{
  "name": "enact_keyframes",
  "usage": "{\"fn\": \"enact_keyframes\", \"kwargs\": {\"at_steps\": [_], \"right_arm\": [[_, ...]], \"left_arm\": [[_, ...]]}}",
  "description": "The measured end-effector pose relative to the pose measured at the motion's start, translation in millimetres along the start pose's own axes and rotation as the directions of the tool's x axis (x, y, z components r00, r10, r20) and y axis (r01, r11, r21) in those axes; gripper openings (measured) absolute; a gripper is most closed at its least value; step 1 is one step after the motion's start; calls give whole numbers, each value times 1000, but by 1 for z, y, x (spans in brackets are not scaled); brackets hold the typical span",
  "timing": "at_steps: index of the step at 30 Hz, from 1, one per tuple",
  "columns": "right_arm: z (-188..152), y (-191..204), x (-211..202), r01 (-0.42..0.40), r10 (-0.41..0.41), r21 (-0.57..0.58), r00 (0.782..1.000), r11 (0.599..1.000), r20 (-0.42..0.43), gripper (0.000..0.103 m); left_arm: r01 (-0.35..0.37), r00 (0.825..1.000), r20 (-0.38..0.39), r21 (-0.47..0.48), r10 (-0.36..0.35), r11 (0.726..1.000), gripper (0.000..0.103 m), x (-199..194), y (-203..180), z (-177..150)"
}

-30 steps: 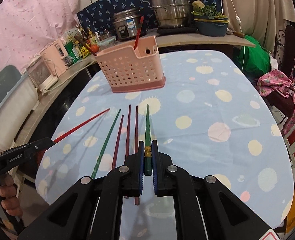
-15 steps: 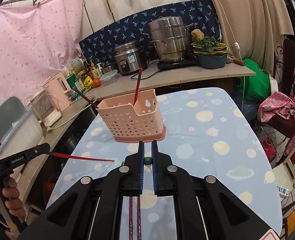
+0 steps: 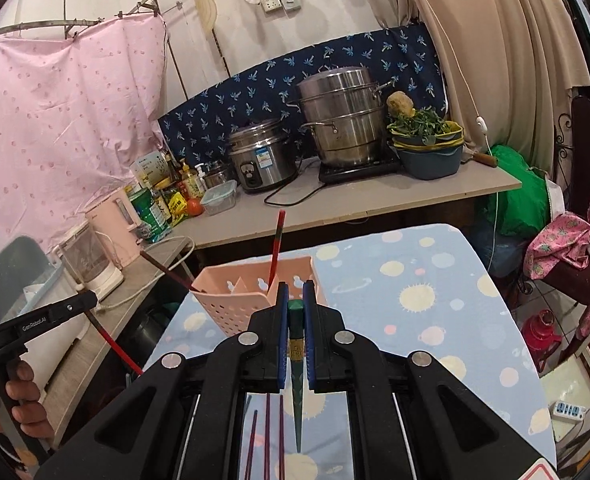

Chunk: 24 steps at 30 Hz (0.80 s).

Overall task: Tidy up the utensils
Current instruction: 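Lift both held chopsticks up and carry them over the pink basket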

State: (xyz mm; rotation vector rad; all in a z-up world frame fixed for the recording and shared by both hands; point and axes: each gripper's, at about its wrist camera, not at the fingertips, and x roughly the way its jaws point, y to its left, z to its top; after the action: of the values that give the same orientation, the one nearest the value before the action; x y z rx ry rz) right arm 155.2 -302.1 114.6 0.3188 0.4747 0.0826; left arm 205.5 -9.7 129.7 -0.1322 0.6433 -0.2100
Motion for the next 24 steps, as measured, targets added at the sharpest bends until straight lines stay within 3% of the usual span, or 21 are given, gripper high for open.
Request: {"fn": "enact_keyframes", "kwargs": {"at_steps": [6,15,19,24], "right_arm": [[40,11,-6,-44,44,0,994,999,96,7],[99,23,8,-113,103,31,967,993,233,7],[116,25,26,-114,96,54,961,992,259,7],[117,22,58,-107,85,80,969,991,233,7]], "left_arm": [[46,995,87,3,-47,999,7,-13,-11,41],[55,970,236,0,-54,998,7,-19,-21,108],[45,963,267,-3,-43,999,7,-10,-19,126],[29,964,266,-21,-22,999,7,18,-11,135]]}}
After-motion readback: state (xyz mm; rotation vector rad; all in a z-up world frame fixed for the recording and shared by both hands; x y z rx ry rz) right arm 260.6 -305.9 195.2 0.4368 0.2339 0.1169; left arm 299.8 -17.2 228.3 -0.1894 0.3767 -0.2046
